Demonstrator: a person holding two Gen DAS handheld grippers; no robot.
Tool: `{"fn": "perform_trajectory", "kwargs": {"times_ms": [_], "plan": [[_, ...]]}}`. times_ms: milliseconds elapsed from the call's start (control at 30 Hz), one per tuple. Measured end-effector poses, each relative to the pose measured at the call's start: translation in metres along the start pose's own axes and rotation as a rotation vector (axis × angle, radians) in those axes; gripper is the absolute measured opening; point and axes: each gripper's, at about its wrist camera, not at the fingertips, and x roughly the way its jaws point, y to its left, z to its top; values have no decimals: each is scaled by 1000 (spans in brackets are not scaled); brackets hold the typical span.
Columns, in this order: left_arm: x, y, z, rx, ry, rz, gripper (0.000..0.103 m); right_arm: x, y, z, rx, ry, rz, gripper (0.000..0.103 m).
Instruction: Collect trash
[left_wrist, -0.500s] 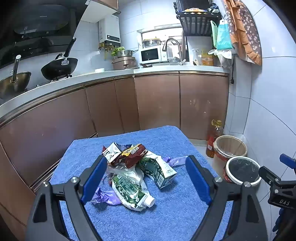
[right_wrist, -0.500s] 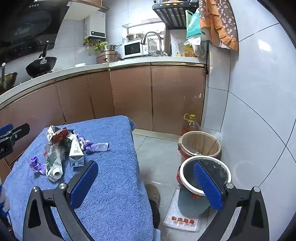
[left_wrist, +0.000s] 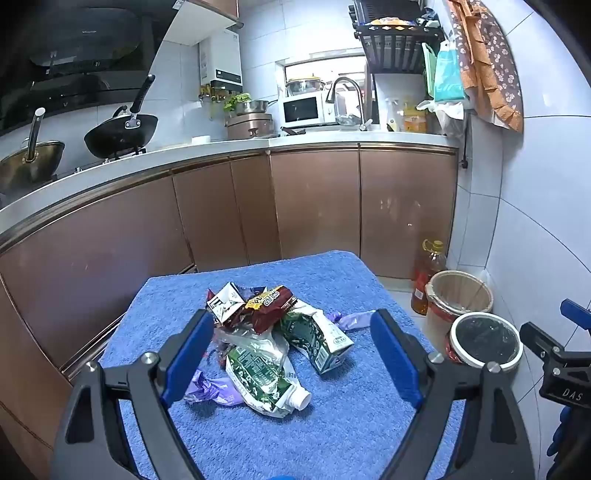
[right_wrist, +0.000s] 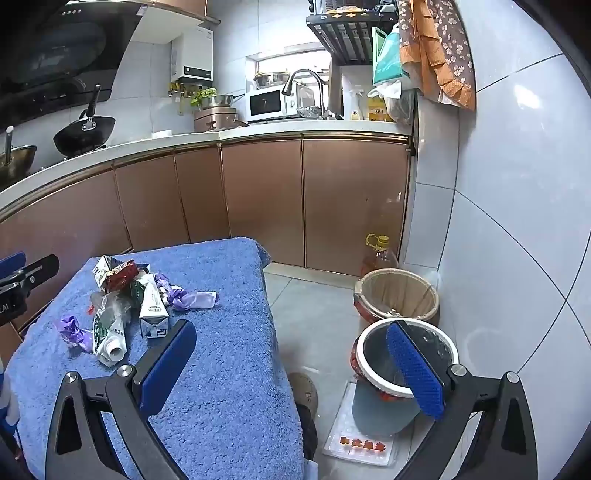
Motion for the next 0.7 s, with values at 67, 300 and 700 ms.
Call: {"fn": "perform_trajectory", "kwargs": {"times_ms": [67, 300, 700], "plan": [[0, 0, 0, -1, -2, 0, 86, -1, 0, 0, 0, -7, 1, 103], [-8, 3, 3, -2, -11, 1, 86, -4, 2, 1, -3, -18, 4, 103], [-13, 3, 6, -9, -15, 4, 86, -10, -1, 3, -5, -37, -5, 103]]}}
